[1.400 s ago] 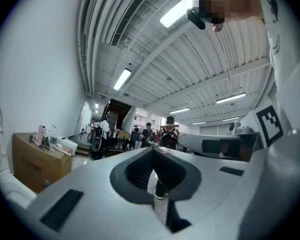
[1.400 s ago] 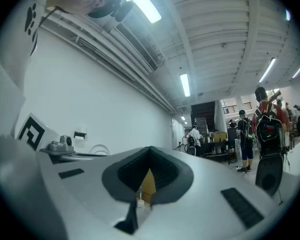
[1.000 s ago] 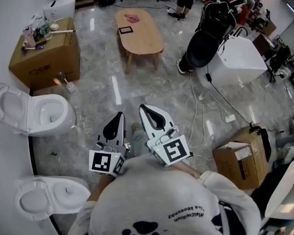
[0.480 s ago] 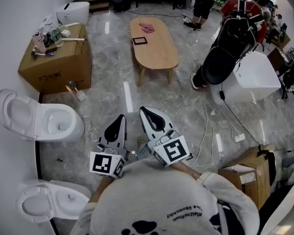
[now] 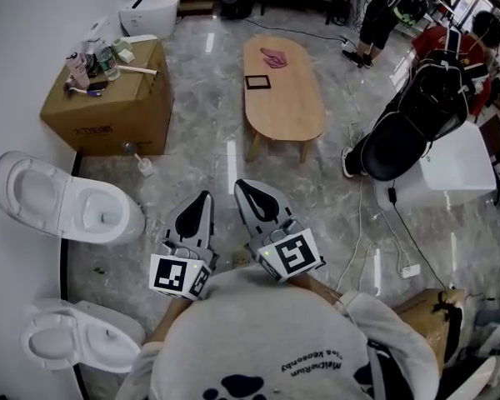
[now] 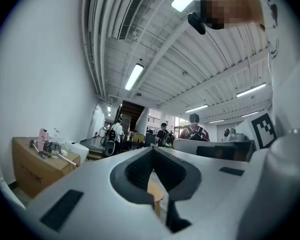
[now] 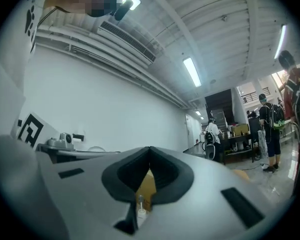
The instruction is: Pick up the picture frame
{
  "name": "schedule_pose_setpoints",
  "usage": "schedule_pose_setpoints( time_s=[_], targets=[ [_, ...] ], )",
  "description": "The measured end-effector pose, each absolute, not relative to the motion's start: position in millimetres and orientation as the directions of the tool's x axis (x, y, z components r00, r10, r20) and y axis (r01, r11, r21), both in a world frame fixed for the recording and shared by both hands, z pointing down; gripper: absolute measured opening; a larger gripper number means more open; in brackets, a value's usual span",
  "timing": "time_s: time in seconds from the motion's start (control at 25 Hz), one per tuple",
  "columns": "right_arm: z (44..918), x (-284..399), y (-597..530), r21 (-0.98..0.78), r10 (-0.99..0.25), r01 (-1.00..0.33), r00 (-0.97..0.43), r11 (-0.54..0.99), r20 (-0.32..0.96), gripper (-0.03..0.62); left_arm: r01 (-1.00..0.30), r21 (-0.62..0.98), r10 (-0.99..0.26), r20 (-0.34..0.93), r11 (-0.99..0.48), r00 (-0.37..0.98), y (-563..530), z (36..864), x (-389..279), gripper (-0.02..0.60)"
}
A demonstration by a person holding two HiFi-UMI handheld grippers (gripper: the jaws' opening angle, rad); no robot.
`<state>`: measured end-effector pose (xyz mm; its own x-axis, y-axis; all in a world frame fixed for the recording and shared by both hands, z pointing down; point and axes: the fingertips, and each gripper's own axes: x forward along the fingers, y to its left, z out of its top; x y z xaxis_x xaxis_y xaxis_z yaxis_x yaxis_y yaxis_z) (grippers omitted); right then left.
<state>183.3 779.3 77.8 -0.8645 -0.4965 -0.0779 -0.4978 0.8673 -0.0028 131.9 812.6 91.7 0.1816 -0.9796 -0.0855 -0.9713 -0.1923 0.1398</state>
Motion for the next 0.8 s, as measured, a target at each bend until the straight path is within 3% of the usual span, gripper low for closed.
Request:
schedule_pose_setpoints(
  time_s=[0.4,0.8],
  targets=[
    [100.7,175.5,734.9,-0.087,-0.448,-0.443,-0.892,0.892,-0.053,0.008,-0.981,0.139,-0.991,-0.031,-0.135,0.132,769.7,104.6,125.3,0.008],
    [116.4,160.8,679.8,-0.106,-0.531,-0.525,-0.847,0.844,-0.035,0.008,-0.964,0.166,-0.978,-0.028,-0.207,0.205,710.6,123.8,99.1,0.008]
  ],
)
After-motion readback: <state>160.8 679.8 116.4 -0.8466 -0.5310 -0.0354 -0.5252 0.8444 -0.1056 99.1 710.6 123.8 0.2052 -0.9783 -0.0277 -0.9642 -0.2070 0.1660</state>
